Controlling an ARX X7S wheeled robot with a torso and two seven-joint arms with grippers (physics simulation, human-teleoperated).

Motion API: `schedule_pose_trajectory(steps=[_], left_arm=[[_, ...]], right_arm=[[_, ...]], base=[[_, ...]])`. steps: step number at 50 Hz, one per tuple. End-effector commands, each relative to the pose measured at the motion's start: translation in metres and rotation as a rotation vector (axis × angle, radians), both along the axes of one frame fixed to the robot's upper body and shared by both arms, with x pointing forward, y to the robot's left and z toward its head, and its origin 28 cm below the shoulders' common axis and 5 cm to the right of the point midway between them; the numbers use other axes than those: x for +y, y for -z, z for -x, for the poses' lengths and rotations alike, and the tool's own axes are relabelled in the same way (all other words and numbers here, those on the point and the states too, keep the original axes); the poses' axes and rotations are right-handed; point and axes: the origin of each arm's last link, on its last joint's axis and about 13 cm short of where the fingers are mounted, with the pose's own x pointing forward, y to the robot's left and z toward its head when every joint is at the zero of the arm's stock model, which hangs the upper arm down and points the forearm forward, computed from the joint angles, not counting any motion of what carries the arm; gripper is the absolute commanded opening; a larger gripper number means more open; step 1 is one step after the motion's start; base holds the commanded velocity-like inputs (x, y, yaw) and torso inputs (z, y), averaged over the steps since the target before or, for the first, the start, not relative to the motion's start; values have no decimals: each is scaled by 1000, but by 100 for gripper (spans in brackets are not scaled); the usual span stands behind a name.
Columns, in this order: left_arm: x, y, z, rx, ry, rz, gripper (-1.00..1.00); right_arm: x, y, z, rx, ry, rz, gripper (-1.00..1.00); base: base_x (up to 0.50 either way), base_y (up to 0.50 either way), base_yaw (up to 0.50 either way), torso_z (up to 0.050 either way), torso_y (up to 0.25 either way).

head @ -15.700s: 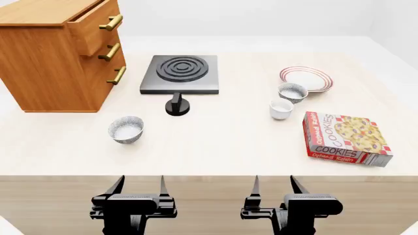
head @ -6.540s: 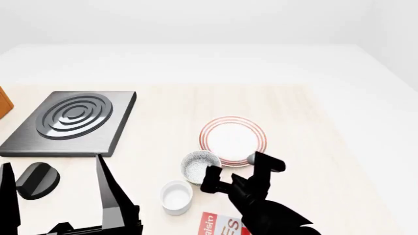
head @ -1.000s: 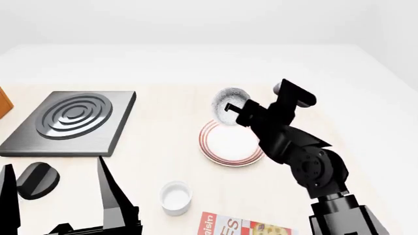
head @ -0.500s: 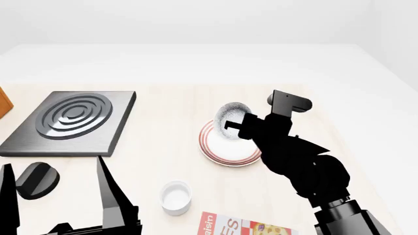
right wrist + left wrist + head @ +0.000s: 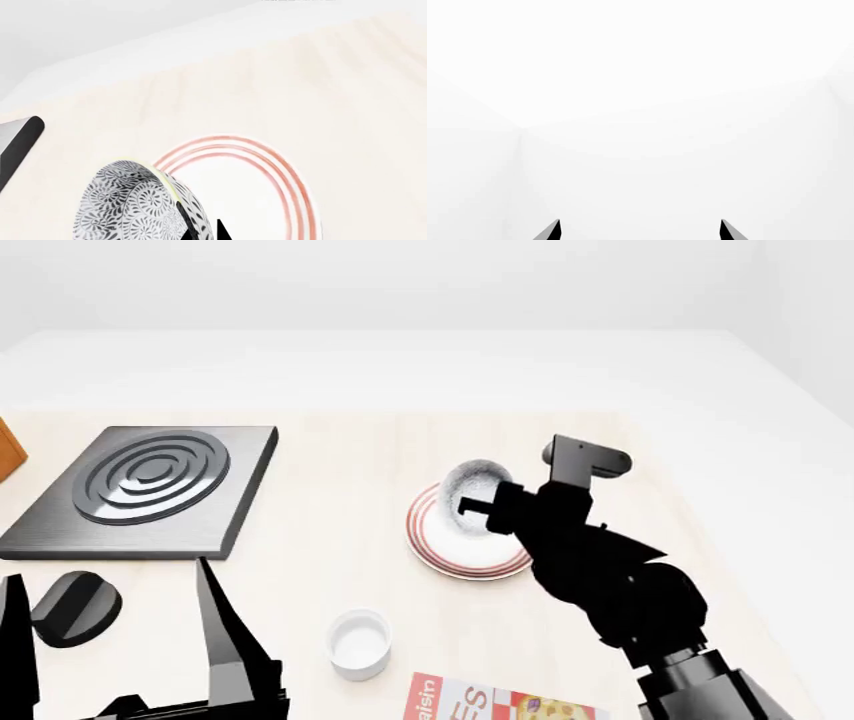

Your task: Pick the akita bowl between the plate and the ramekin and place it on the plate.

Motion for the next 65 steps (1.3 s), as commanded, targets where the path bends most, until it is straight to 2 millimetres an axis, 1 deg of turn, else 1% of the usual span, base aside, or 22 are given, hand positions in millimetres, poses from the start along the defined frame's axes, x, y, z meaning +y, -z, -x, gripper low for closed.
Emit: schedule_pose_trajectory(steps=[1, 5, 8, 17, 26, 44, 57, 65], left_arm=[[3, -2, -1, -17, -14, -1, 100], [4, -2, -1, -17, -16, 1, 100], [5, -2, -1, -16, -21, 4, 100], [6, -2, -1, -16, -25, 4, 100], [7, 0, -1, -12, -31, 7, 100], [7, -1, -2, -14, -31, 4, 100], [8, 0, -2, -9, -35, 1, 100], [8, 0, -1, -9, -33, -1, 100]], right_arm=[[4, -10, -10, -54, -10, -33, -100], [9, -15, -14, -67, -24, -67, -100], [11, -14, -15, -63, -33, -62, -100], [12, 5, -20, -24, -21, -23, -100], [12, 13, -26, -10, -8, -9, -100], [13, 19, -28, -2, -13, 2, -100], [11, 18, -40, -22, -2, 2, -100], [13, 22, -41, -12, -11, 9, -100]], base=[[0, 0, 0, 0, 0], [0, 0, 0, 0, 0], [0, 0, 0, 0, 0], [0, 0, 0, 0, 0], [0, 0, 0, 0, 1], [0, 0, 0, 0, 0], [0, 0, 0, 0, 1], [0, 0, 0, 0, 0]])
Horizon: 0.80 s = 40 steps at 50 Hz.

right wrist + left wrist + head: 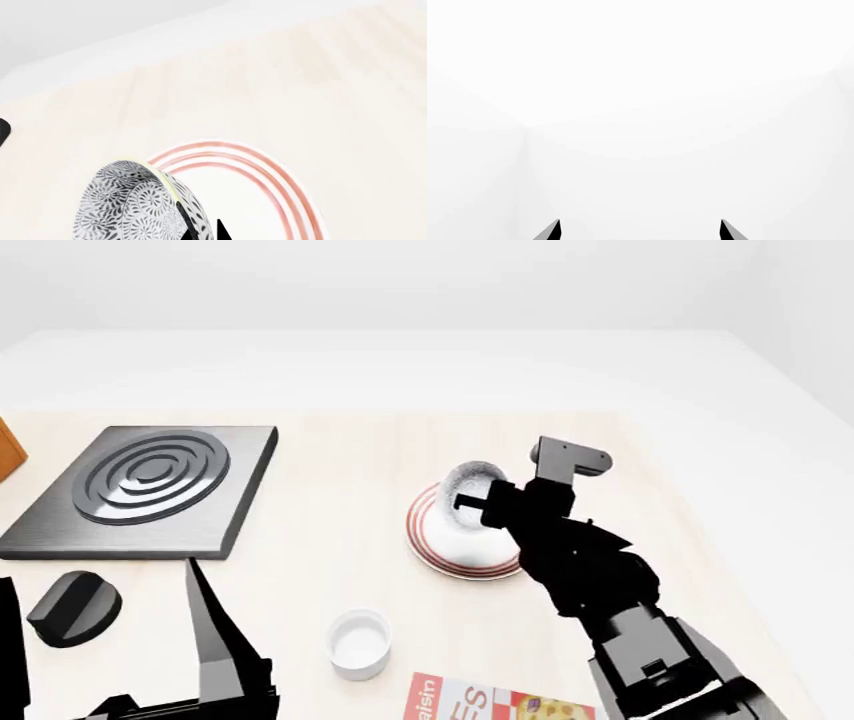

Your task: Pick the akita bowl between the plate and the ramekin and place it on the plate.

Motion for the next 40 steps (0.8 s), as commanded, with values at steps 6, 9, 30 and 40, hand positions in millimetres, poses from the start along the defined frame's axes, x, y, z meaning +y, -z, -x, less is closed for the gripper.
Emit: schedule_pose_trajectory(steps=[6, 9, 30, 40], left_arm=[[3, -2, -1, -15, -13, -2, 100], [2, -1, -1, -14, -12, -3, 100], [2, 0, -1, -11, -11, -2, 100], [2, -1, -1, -12, -12, -2, 100]], right_arm=[[9, 6, -4, -10, -40, -17, -100], [10, 8, -2, -5, -44, -19, -100], [10, 22, 3, 25, -64, 12, -100], [9, 21, 2, 24, -69, 20, -100]], base=[[0, 0, 0, 0, 0], [0, 0, 0, 0, 0], [0, 0, 0, 0, 0], [0, 0, 0, 0, 1]])
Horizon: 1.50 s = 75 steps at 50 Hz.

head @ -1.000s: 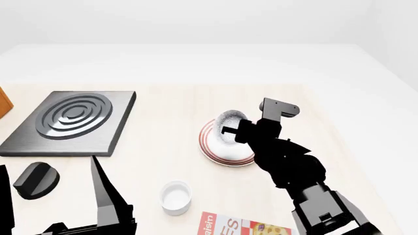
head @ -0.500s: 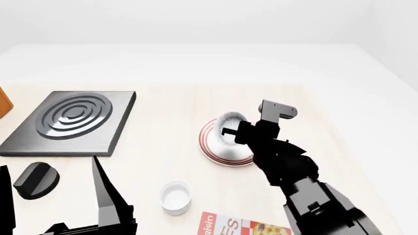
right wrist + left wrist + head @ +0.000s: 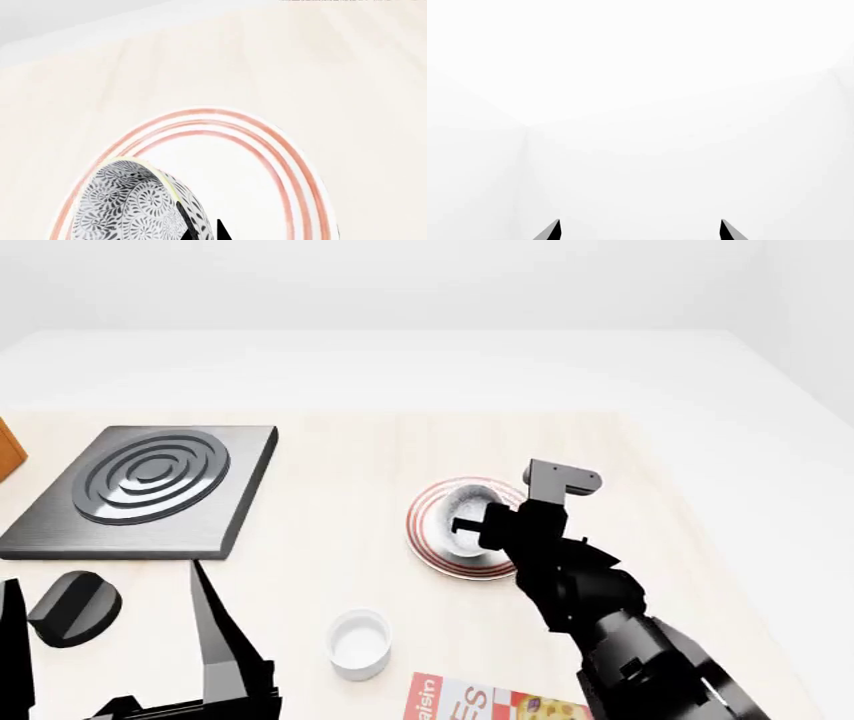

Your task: Pick the akita bowl between the plate and the ramekin and place it on the plate.

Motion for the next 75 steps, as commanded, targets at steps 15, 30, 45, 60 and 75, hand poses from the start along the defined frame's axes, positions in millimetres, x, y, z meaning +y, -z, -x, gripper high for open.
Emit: schedule_pose_trajectory(steps=[15, 30, 45, 60, 75], left_arm=[[1, -4, 0, -22, -4, -6, 100], [1, -4, 0, -21, -3, -1, 100], [0, -5, 2, -24, 0, 10, 100], [2, -6, 1, -20, -6, 11, 100], [11, -5, -1, -12, -65, 6, 100]], right_arm=[[-2, -42, -10, -111, -70, -56, 100], [-13, -59, -1, -148, -63, -51, 100], [-63, -106, 93, -313, -72, 107, 100], [-91, -104, 179, -380, -71, 130, 100], [-101, -81, 265, -705, 85, 181, 100]], base=[[0, 0, 0, 0, 0], [0, 0, 0, 0, 0], [0, 0, 0, 0, 0], [0, 0, 0, 0, 0], [0, 0, 0, 0, 0]])
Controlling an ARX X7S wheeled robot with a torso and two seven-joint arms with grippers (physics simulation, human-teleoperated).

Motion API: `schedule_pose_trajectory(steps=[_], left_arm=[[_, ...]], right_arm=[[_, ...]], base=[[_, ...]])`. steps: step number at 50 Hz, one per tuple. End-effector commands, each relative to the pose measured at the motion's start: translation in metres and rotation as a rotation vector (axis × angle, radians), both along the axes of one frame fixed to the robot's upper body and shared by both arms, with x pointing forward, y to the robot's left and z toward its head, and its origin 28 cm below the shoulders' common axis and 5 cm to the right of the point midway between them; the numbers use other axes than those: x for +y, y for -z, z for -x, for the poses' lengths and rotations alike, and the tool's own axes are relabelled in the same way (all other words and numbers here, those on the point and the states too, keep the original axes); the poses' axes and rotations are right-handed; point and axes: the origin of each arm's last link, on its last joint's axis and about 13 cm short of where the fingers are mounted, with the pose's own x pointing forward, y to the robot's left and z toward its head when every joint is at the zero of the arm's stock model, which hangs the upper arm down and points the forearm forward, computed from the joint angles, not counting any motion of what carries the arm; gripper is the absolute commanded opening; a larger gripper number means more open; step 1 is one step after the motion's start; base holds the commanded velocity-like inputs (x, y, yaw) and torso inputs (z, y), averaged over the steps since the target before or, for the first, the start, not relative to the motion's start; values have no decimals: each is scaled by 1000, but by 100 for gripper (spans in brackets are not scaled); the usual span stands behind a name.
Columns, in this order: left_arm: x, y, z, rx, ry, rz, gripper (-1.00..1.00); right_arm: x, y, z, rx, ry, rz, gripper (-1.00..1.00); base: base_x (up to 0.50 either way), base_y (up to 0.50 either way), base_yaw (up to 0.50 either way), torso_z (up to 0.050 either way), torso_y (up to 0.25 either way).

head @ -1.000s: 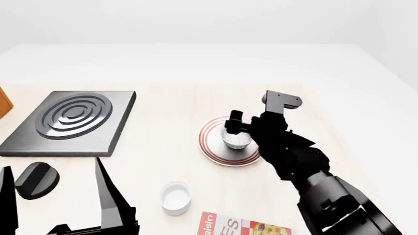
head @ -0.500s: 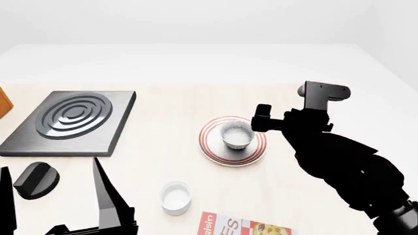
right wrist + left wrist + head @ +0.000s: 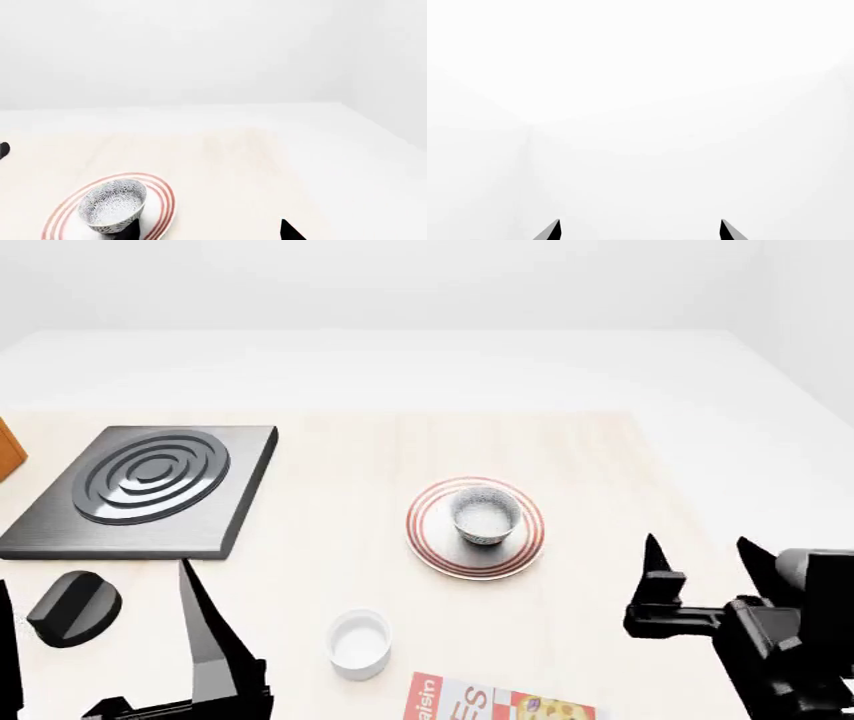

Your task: Pick the akita bowl between the plate and the ramekin and place it on the plate.

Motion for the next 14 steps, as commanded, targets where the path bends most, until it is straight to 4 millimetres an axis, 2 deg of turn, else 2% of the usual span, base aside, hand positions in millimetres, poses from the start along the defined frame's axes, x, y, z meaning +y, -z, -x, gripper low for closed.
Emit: schedule_pose_trajectory(steps=[1, 4, 6, 10, 13, 14], left_arm=[[10, -2, -3, -14, -58, -2, 100], [19, -4, -5, -18, -116, -18, 100], [28, -5, -6, -23, -172, -26, 100], [49, -10, -3, -48, -293, -6, 100], [64, -13, 2, -68, -379, -12, 100], [72, -14, 6, -80, -417, -6, 100]], right_arm=[[9, -2, 58, -314, -21, -49, 100], [9, 4, 63, -480, 14, -57, 100], [6, 3, 63, -599, 70, 7, 100], [-3, -8, 70, -821, 183, 59, 100], [-8, -17, 77, -945, 255, 31, 100], [-11, -18, 79, -1006, 302, 75, 100]], base=[[0, 0, 0, 0, 0], [0, 0, 0, 0, 0], [0, 0, 0, 0, 0], [0, 0, 0, 0, 0], [0, 0, 0, 0, 0], [0, 0, 0, 0, 0]])
